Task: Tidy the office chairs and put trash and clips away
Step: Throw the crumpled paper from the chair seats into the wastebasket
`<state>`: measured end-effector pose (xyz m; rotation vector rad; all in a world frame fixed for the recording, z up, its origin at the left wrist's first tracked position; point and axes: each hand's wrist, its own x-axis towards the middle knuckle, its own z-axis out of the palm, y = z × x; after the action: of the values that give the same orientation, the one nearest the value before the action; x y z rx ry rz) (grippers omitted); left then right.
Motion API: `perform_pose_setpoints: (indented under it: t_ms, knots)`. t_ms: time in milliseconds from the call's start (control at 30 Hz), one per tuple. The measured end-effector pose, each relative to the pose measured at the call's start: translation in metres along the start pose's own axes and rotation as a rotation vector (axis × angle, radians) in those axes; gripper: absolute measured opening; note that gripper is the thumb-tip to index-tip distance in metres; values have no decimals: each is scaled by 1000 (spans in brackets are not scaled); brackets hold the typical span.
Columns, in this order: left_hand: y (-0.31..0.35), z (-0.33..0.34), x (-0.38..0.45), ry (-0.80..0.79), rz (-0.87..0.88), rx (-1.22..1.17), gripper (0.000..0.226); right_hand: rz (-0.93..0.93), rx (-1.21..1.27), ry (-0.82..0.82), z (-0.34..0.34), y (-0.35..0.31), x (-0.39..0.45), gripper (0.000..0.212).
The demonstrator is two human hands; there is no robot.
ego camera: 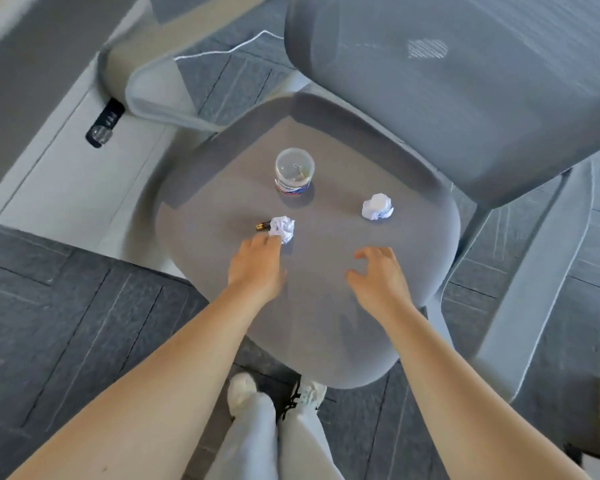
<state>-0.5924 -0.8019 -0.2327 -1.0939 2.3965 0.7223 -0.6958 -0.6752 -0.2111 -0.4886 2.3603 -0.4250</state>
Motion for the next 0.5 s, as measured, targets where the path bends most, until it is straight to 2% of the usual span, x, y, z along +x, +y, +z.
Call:
perform_pose_setpoints:
  t_ms: [167,367,500]
  knots:
    - [6,5,50,26,18,46,47,63,32,-7,4,-1,35,39]
    - [-7,8,87,-14,155,284,37,171,88,56,15,-5,70,41]
    - [-2,5,98,136,323,176,15,197,75,185,18,-6,94,47]
